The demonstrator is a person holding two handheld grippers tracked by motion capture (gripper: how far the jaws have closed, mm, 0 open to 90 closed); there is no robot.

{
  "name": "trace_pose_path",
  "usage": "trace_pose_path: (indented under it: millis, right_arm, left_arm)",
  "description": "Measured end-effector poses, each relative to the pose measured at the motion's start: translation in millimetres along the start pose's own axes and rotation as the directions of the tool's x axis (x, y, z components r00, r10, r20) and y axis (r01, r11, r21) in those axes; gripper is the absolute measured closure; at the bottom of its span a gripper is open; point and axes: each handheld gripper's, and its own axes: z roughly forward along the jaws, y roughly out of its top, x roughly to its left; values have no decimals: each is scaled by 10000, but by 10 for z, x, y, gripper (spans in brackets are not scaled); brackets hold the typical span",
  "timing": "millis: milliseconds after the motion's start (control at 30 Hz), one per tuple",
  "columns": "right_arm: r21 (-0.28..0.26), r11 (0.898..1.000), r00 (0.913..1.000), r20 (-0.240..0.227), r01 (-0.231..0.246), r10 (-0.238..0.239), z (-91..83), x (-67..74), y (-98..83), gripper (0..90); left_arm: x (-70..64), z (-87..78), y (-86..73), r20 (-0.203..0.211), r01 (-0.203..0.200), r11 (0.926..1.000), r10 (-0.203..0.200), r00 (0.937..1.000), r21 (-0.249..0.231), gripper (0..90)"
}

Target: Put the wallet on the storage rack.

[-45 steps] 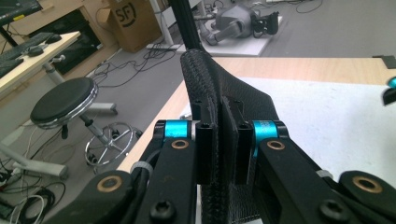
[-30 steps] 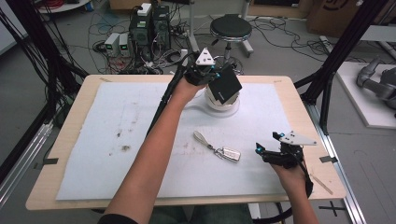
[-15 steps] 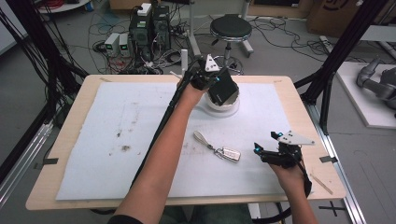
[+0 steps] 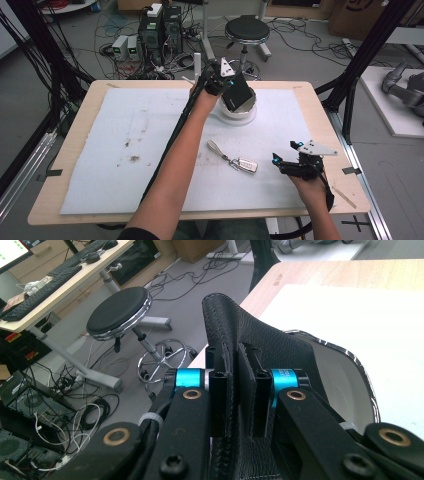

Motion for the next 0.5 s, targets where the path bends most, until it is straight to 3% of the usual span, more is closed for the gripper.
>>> trace_pose_path:
  millis: [233, 267, 367, 400, 433, 500]
  right_arm:
    - [-10, 10000, 10000, -12, -5, 5, 1, 1, 3, 187]
    - [10, 10000, 10000, -11, 0, 0, -2, 5, 4, 187]
    - [-4, 10000, 10000, -26, -5, 5, 0, 10, 8, 187]
    - [-15, 10000, 10000, -16, 18, -18, -1, 11, 11, 187]
    - [-45, 10000, 10000, -43, 57, -57, 0, 12, 13, 187]
    - [-43, 10000, 10000, -48, 50, -50, 2, 13, 13, 187]
  left_arm:
    - [-51, 38, -29, 110, -234, 9997, 233, 9997, 119, 824]
    - [-83, 76, -66, 379, -146, 9993, 134, 9992, 330, 817]
    - [-138, 118, -132, 422, 8, 9995, -22, 9991, 328, 784]
    - [-153, 127, -157, 380, 213, 9996, -221, 9990, 211, 746]
    - [-163, 131, -172, 362, 406, 9990, -412, 9985, 179, 612]
    - [-157, 123, -183, 324, 533, 9979, -545, 9980, 355, 508]
